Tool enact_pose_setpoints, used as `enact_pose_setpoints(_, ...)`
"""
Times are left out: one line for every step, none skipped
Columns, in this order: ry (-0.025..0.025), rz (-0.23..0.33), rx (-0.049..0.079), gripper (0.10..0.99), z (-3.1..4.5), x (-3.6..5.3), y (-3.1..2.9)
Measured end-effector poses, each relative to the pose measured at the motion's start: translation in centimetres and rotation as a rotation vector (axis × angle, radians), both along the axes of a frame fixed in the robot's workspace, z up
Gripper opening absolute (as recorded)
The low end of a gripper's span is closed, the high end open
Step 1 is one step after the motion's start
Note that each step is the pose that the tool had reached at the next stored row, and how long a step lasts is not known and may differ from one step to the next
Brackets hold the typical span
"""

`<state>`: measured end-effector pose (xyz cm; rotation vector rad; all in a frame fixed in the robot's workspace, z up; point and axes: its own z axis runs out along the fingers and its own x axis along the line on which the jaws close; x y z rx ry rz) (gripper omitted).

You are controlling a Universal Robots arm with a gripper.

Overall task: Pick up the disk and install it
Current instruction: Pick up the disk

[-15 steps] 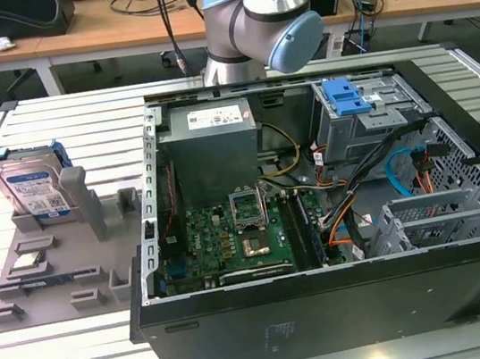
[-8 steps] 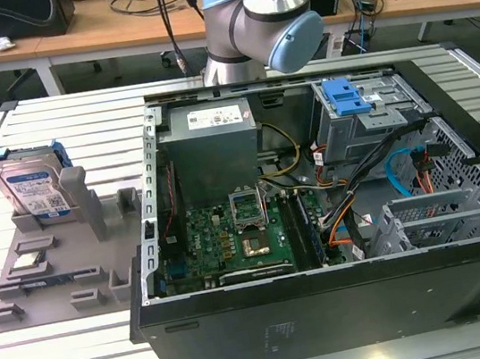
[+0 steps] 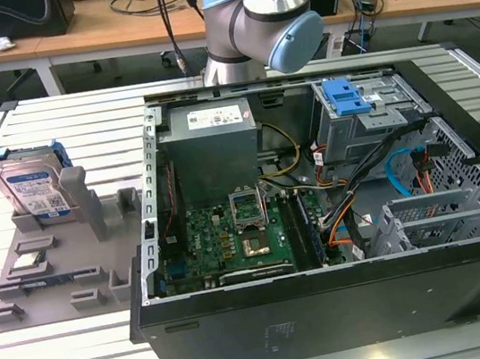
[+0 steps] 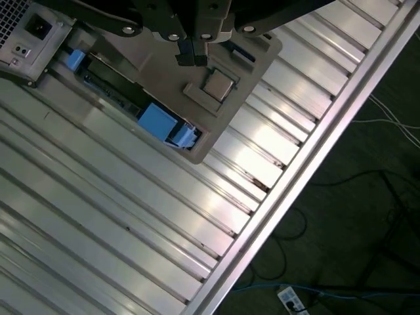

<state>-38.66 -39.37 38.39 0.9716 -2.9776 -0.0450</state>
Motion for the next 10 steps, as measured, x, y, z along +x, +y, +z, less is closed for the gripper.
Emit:
enact_pose_setpoints(-0.0001, 0.009, 0.0, 0.106, 0.0, 0.0, 0.0)
enact_pose_setpoints(-0.0001, 0.021, 0.0, 0.106, 0.0, 0.0, 0.0)
enact_pose_setpoints(0.0, 0.037, 0.0, 0.106, 0.0, 0.0, 0.0)
enact_pose_setpoints(0.0, 0.052, 0.0, 0.106, 0.0, 0.0, 0.0)
enact_pose_setpoints(0.0, 0.061, 0.0, 0.106, 0.0, 0.0, 0.0)
enact_pose_setpoints(-0.0001, 0.07, 0.0, 0.106, 0.0, 0.0, 0.0)
enact_pose_setpoints(0.0, 0.082, 0.0, 0.106, 0.0, 0.0, 0.0)
enact_pose_setpoints(-0.0001, 0.091, 0.0, 0.106, 0.0, 0.0, 0.0)
enact_pose_setpoints(-0.0001, 0.104, 0.0, 0.106, 0.0, 0.0, 0.0)
enact_pose_setpoints(0.0, 0.122, 0.0, 0.106, 0.0, 0.0, 0.0)
